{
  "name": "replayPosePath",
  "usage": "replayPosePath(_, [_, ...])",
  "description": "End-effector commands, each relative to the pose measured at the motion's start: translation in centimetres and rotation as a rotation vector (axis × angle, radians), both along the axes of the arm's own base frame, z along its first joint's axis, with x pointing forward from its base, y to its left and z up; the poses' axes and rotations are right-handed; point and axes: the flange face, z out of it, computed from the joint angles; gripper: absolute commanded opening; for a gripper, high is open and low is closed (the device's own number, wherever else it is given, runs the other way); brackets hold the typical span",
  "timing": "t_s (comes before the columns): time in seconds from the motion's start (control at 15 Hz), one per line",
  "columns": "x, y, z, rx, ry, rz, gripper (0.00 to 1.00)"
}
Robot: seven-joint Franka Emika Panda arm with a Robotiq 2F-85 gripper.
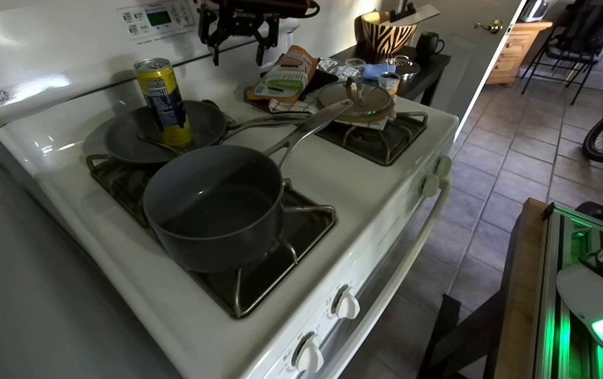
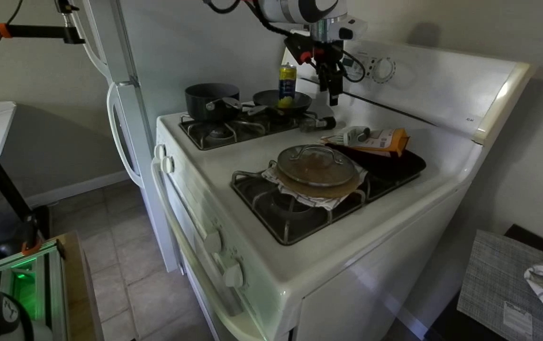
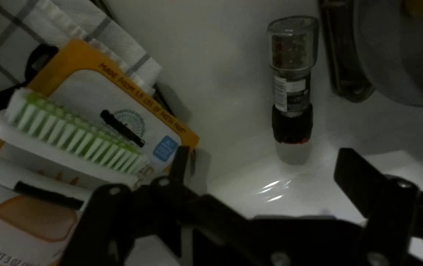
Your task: Pick up the jar from the stove and put it on the pan.
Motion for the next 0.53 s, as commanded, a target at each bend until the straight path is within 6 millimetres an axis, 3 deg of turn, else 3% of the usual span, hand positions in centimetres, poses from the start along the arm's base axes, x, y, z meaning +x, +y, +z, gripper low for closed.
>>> replayPosePath(0.0, [2.8, 1.5, -3.4, 0.022, -0.005, -0.044, 1.00])
replayPosePath(0.27, [4.6, 2.3, -5.7, 0.010, -0.005, -0.037, 0.99])
replayPosePath(0.47, [5.5, 3.3, -6.6, 0.007, -0.030, -0.021, 0.90])
